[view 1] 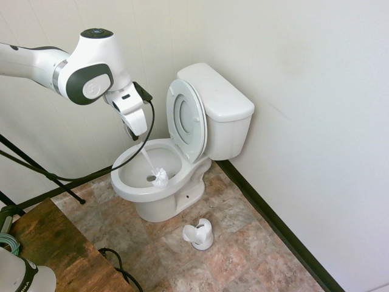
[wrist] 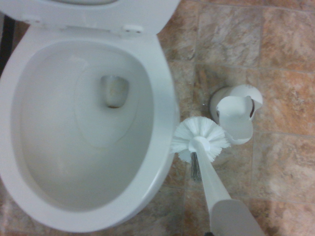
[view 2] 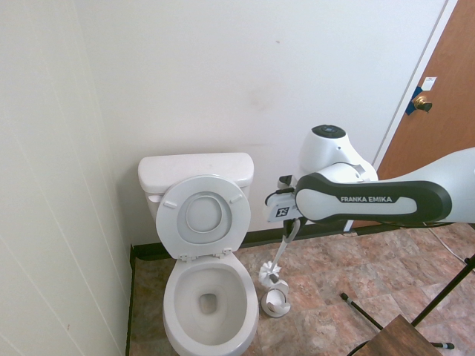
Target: Clean the toilet
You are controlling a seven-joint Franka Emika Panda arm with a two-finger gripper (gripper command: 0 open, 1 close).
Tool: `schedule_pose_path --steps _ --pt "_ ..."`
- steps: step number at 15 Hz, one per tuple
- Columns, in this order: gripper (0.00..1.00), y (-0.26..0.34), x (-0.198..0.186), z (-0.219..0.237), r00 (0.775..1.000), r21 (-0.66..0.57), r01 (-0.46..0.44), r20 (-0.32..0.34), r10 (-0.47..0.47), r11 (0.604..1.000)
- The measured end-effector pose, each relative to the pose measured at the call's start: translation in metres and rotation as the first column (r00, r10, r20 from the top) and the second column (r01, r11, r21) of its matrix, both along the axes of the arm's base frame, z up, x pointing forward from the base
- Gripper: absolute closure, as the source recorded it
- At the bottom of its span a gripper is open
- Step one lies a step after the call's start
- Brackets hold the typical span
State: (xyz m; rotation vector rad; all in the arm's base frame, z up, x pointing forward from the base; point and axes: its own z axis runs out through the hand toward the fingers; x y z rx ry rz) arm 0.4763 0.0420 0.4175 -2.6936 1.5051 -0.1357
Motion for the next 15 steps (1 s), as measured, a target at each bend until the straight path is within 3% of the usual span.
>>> schedule_pose_path --steps 4,15 --pt "1.00 0.064 0.025 -0.017 0.998 0.017 -0.059 0.019 0.058 0.998" --pt "1.00 0.166 0.142 -0.184 0.999 -0.059 -0.023 0.030 0.025 0.998"
